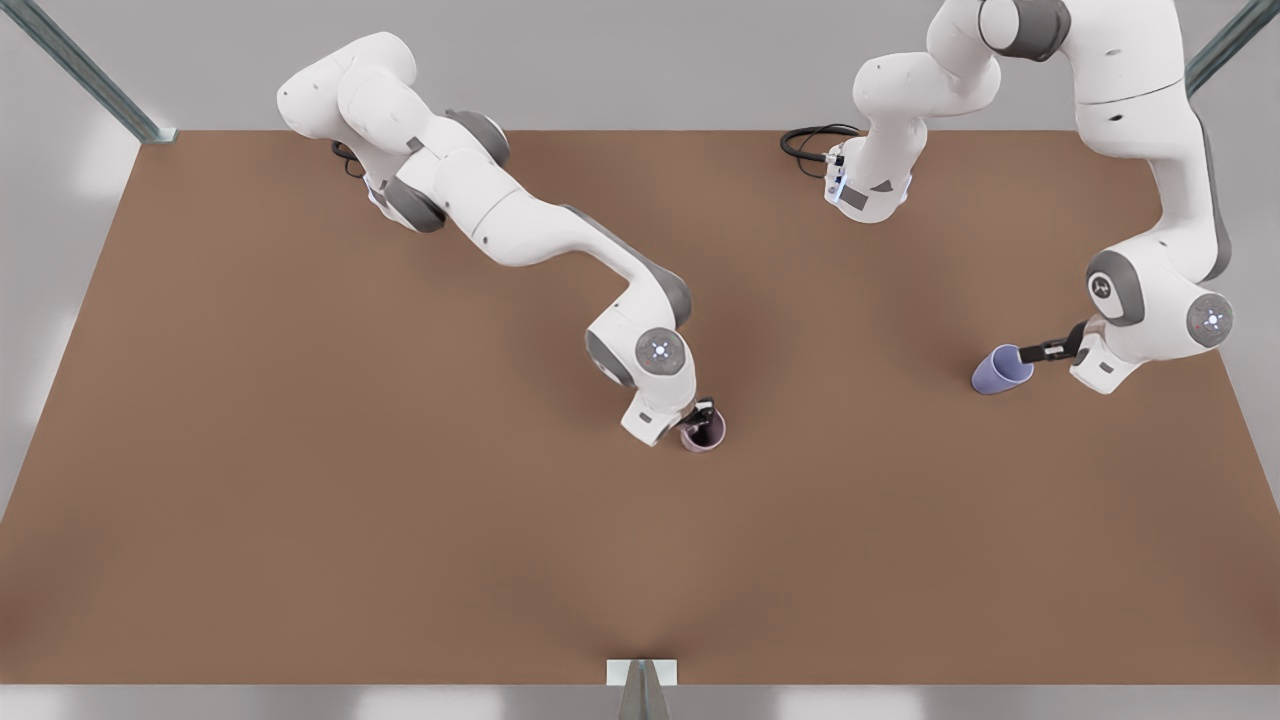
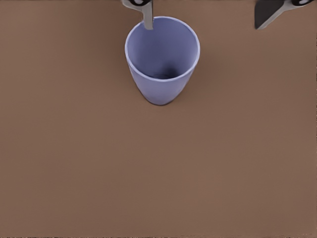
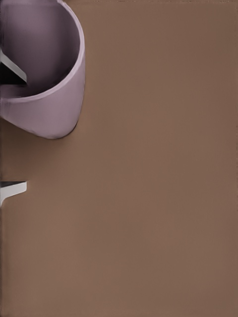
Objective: Stack the cups, with the pink cup at the bottom and the purple cup at the top
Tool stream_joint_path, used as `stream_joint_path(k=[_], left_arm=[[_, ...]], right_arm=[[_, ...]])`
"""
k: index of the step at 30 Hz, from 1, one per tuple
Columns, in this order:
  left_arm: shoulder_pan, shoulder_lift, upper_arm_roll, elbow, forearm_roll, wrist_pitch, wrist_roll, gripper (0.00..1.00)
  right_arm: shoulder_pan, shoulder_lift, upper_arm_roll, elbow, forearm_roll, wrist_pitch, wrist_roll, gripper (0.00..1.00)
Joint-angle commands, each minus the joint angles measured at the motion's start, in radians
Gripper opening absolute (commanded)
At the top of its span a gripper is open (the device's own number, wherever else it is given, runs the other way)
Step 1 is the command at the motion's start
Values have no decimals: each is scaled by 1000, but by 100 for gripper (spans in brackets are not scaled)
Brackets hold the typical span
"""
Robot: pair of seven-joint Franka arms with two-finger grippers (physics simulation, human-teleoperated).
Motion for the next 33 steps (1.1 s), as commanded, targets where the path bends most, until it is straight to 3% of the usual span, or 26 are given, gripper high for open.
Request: stream_joint_path(k=[1,10,12,14,16,17,24,26,29,33], left_arm=[[8,16,1,-4,2,123,146,100],[29,124,-2,-23,-7,203,146,100],[29,141,-4,-23,-9,202,146,100],[29,135,-8,-23,-17,182,129,53],[29,122,-8,-20,-61,122,118,30],[29,127,-10,-20,-64,122,118,25],[29,136,-16,-16,-63,123,123,26],[28,118,-16,-7,-63,122,123,21],[26,115,-62,29,-61,123,117,21],[-43,107,-113,228,-61,-91,-14,21]], right_arm=[[9,-9,-1,-11,-5,-6,65,100],[23,-41,-1,-58,-60,-38,65,100],[7,-97,-1,-149,-75,-26,50,100],[-8,-109,-1,-170,-75,-24,46,100],[-9,-109,-1,-178,-75,-21,46,100],[-9,-112,-1,-181,-75,-15,46,100],[-20,-113,1,-181,-74,2,48,100],[-20,-113,1,-181,-74,3,48,100],[-22,-113,1,-179,-69,2,48,100],[-20,-109,1,-179,-67,59,51,100]])
